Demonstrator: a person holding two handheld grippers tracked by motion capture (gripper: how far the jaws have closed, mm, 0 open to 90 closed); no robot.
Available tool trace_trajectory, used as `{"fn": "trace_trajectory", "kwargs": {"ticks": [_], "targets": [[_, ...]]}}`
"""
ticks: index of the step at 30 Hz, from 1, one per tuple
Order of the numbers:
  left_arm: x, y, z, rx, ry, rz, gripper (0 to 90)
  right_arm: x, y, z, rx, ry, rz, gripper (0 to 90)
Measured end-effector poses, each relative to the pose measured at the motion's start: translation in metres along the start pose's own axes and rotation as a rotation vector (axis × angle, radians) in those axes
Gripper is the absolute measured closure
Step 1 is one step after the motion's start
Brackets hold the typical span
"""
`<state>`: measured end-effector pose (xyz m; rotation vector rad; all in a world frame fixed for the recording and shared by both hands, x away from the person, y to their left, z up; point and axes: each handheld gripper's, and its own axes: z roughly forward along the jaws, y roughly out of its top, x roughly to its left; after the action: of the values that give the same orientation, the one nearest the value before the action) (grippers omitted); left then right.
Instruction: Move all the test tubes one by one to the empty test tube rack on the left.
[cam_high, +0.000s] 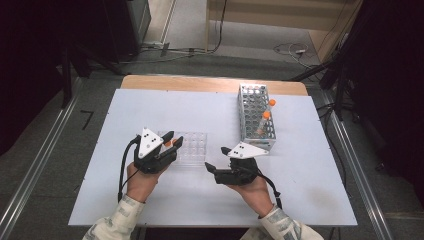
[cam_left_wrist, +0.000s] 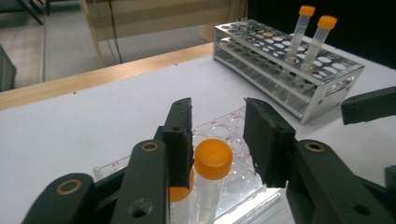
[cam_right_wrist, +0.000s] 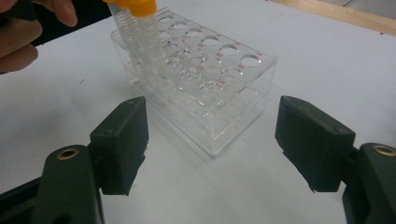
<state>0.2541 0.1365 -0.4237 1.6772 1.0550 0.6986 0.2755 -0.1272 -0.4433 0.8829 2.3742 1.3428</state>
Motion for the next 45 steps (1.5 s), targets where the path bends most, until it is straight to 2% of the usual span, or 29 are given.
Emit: {"fn": "trace_trajectory", "kwargs": {"ticks": [3, 6, 9, 12, 13, 16, 18, 22, 29, 36, 45], "targets": [[-0.002, 0.001, -0.001, 0.003, 0.006, -0.012, 44.9, -0.004, 0.0, -0.002, -0.005, -0.017, 0.01, 24.3], [-0.005, 0.001, -0.002, 0.001, 0.007, -0.018, 35.5, -0.009, 0.001, -0.004, -0.01, -0.044, 0.016, 24.8], [-0.007, 0.002, -0.004, -0.009, -0.001, -0.031, 28.9, -0.016, 0.002, -0.008, -0.02, -0.078, 0.024, 25.0], [-0.009, 0.003, -0.006, -0.01, 0.002, -0.024, 25.2, -0.026, 0.004, -0.013, -0.033, -0.122, 0.031, 25.0], [-0.01, 0.003, -0.006, -0.009, 0.002, -0.027, 24.3, -0.029, 0.005, -0.015, -0.036, -0.15, 0.027, 25.0], [-0.01, 0.002, -0.007, -0.008, 0.003, -0.032, 22.3, -0.044, 0.007, -0.021, -0.056, -0.193, 0.045, 25.0], [-0.01, 0.002, -0.006, -0.006, 0.002, -0.041, 21.9, -0.053, 0.007, -0.024, -0.058, -0.244, 0.038, 25.1], [-0.008, 0.002, -0.007, -0.003, -0.003, -0.056, 19.2, -0.069, 0.006, -0.028, -0.048, -0.294, 0.063, 25.2], [-0.009, 0.001, -0.007, -0.004, -0.001, -0.052, 18.3, -0.091, 0.002, -0.027, -0.034, -0.341, 0.106, 25.6], [-0.009, 0.0, -0.007, -0.007, 0.001, -0.053, 18.3, -0.105, -0.001, -0.024, -0.021, -0.384, 0.133, 26.3], [-0.01, 0.0, -0.007, -0.009, 0.0, -0.051, 18.5, -0.117, -0.002, -0.021, -0.028, -0.441, 0.173, 32.6]]}}
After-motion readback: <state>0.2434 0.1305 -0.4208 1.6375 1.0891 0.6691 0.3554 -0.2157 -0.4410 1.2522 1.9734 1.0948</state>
